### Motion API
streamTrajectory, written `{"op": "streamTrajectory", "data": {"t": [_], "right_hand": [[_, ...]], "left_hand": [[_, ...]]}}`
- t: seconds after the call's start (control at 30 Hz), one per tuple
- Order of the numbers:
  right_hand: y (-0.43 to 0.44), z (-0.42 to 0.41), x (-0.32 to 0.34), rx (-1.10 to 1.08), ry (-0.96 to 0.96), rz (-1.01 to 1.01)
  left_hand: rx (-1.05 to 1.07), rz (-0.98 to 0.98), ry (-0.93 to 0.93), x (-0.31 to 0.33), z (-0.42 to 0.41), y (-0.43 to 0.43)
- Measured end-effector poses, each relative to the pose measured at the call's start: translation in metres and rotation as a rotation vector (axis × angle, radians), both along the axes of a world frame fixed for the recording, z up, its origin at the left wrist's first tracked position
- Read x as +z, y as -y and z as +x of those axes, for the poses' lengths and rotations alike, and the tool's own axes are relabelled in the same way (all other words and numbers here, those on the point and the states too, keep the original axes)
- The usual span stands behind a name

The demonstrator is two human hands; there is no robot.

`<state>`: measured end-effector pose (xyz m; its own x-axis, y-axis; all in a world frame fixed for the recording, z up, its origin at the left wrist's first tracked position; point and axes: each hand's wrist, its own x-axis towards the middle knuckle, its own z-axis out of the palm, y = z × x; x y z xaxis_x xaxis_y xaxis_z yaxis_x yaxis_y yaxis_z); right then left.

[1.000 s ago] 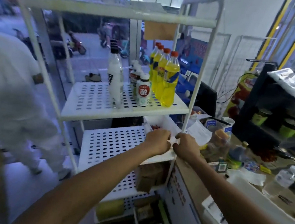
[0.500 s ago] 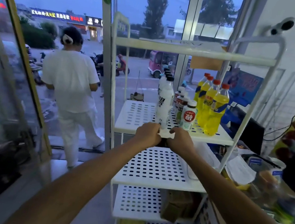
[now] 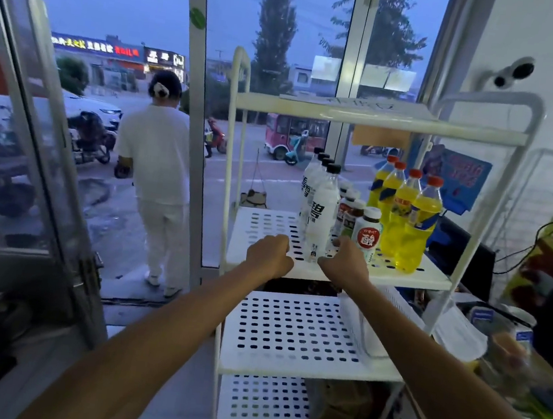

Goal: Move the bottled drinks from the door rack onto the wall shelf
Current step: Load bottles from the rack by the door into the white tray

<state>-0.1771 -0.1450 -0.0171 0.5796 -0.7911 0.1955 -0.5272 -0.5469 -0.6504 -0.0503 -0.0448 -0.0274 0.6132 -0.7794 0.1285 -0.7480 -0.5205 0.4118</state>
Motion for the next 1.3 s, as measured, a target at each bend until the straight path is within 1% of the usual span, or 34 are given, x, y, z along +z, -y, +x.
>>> {"op": "streamTrajectory", "data": {"t": [0.33, 0.43, 0.53, 0.7, 0.87, 1.0, 1.17, 1.3], "right_hand": [[0.044, 0.037, 0.007, -0.026, 0.146, -0.001], [0.056, 0.054, 0.007, -0.058, 0.143, 0.007], [0.063, 0.071, -0.002, -0.045, 0.163, 0.020], [0.068, 0.083, -0.006, -0.026, 0.231, 0.059], [0.061, 0.078, -0.008, -0.042, 0.190, -0.044], [0.054, 0.065, -0.009, -0.127, 0.215, -0.067], [0.040, 0.053, -0.008, -0.249, 0.198, -0.084], [0.030, 0.038, -0.012, -0.336, 0.240, -0.060]], "left_hand": [[0.040, 0.022, 0.030, 0.000, 0.030, 0.058], [0.054, -0.021, 0.074, 0.002, 0.043, 0.076], [0.060, -0.064, 0.088, -0.002, 0.059, 0.085], [0.033, -0.142, -0.037, -0.007, 0.079, 0.098], [-0.034, -0.181, -0.127, 0.001, 0.085, 0.119], [-0.070, -0.279, -0.199, 0.002, 0.081, 0.133], [-0.039, -0.402, -0.285, -0.013, 0.069, 0.138], [0.012, -0.404, -0.322, -0.008, 0.064, 0.143]]}}
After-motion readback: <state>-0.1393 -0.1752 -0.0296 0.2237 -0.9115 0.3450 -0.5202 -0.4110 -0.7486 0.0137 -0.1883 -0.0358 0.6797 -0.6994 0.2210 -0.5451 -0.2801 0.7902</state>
